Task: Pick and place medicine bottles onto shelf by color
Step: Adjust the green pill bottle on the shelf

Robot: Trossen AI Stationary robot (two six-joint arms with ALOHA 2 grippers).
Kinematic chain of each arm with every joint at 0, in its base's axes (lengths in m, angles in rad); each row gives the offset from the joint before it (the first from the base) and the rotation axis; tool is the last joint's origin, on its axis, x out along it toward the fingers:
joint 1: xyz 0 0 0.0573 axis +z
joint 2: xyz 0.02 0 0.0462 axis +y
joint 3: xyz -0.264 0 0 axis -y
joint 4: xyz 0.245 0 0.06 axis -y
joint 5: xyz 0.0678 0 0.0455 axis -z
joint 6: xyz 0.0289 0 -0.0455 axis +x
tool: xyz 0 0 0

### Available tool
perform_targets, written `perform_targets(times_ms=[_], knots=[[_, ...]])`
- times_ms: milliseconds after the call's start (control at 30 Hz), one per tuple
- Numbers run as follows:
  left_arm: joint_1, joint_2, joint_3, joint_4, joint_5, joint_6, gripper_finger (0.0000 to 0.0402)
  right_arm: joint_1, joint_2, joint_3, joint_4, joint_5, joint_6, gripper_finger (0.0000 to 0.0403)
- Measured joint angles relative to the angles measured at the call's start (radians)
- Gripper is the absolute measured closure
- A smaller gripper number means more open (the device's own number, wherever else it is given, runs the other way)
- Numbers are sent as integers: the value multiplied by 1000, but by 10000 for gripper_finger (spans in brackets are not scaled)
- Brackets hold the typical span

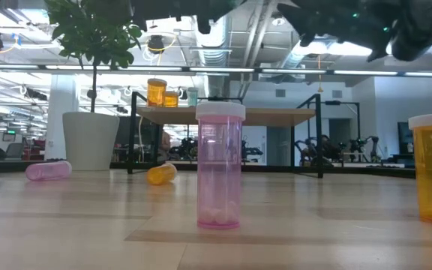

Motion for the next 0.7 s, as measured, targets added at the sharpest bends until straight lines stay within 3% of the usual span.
perform_targets(times_ms=[133,367,700], knots=[[-10,0,-1,-8,4,5,299,12,104,36,80,2,27,159],[-8,0,-1,-39,3,8,299,22,262,165,74,2,61,116],[-10,-3,-1,-80,12,8,299,46,369,269,77,-30,52,107]])
